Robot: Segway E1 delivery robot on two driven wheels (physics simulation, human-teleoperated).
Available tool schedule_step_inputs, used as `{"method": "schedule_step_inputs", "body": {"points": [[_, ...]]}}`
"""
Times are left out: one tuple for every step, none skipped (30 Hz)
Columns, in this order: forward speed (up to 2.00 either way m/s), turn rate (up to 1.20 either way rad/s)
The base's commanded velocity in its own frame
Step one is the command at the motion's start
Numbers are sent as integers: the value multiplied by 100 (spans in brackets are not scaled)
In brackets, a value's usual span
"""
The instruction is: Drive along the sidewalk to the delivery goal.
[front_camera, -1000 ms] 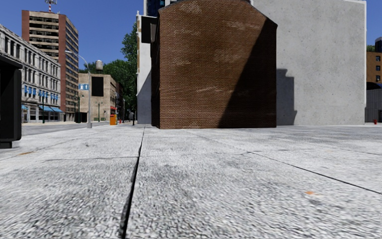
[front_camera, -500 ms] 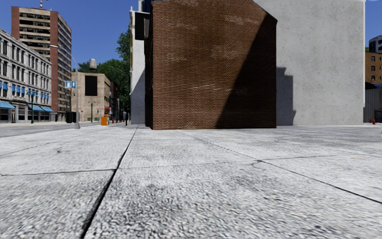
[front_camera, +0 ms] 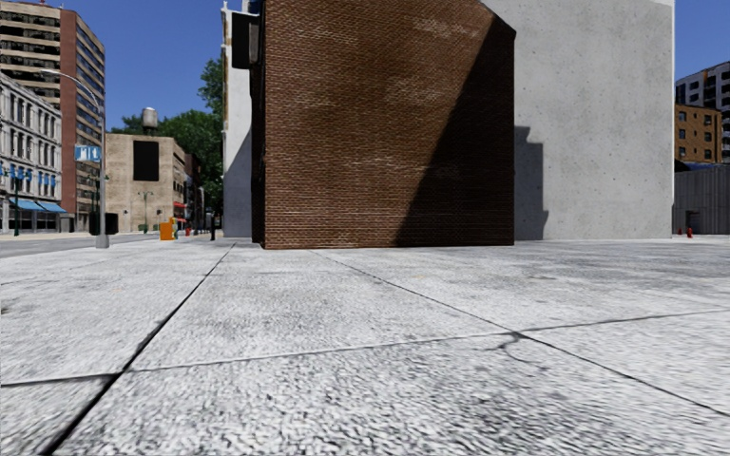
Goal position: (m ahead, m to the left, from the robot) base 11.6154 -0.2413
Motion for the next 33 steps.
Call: {"method": "schedule_step_inputs", "body": {"points": [[200,-26],[200,-26],[200,-26],[200,-26],[200,-26],[200,-10],[200,0],[200,0],[200,0],[200,0],[200,0],[200,0],[200,0],[200,0],[200,0],[200,0],[200,0],[200,0],[200,0],[200,0],[200,0],[200,0],[200,0],[200,0],[200,0],[200,0],[200,0],[200,0],[200,0],[200,0],[200,0],[200,0],[200,0]]}}
